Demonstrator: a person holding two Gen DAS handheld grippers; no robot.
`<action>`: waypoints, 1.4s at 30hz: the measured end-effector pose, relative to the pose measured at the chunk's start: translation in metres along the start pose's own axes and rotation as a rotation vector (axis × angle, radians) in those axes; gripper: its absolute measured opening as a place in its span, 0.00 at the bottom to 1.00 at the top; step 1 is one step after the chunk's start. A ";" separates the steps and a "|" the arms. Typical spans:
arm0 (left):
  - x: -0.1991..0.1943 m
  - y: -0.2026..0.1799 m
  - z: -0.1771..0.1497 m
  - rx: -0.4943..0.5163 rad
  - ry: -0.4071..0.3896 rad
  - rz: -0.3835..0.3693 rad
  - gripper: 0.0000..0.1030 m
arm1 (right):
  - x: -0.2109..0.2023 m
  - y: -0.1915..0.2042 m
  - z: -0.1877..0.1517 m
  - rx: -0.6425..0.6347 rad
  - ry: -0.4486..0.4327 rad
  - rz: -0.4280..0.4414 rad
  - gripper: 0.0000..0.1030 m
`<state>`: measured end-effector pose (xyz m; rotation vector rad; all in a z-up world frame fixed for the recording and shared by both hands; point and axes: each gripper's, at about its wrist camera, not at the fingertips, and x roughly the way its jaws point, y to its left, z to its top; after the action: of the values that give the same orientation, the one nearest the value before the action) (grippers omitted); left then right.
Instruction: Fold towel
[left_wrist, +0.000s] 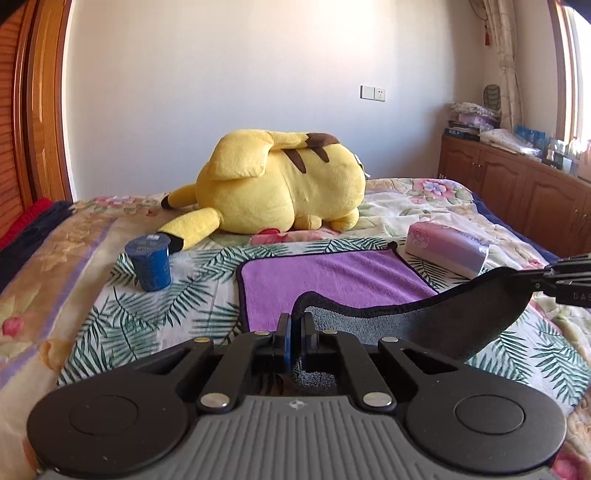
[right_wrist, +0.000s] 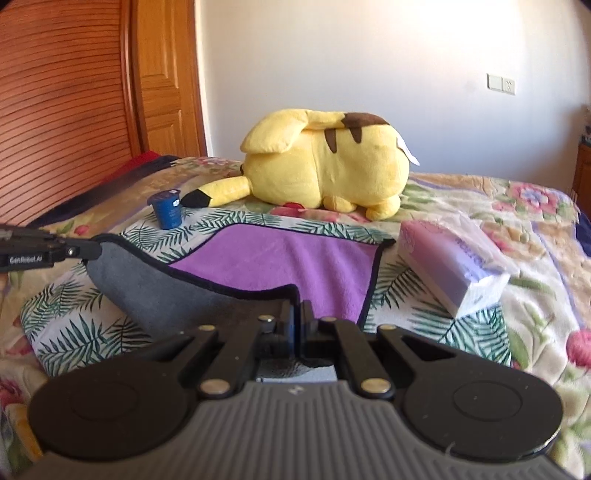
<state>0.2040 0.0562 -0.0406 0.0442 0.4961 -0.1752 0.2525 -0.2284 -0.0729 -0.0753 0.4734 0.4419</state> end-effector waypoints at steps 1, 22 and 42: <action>0.001 0.000 0.001 0.001 -0.001 -0.001 0.00 | 0.000 0.000 0.001 -0.003 -0.003 -0.001 0.04; 0.007 0.004 0.030 0.022 -0.043 -0.013 0.00 | 0.008 0.008 0.027 -0.155 -0.068 -0.061 0.04; 0.032 0.018 0.071 0.046 -0.071 -0.003 0.00 | 0.031 0.001 0.054 -0.202 -0.139 -0.100 0.03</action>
<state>0.2683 0.0630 0.0063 0.0822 0.4212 -0.1904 0.2995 -0.2062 -0.0390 -0.2602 0.2860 0.3925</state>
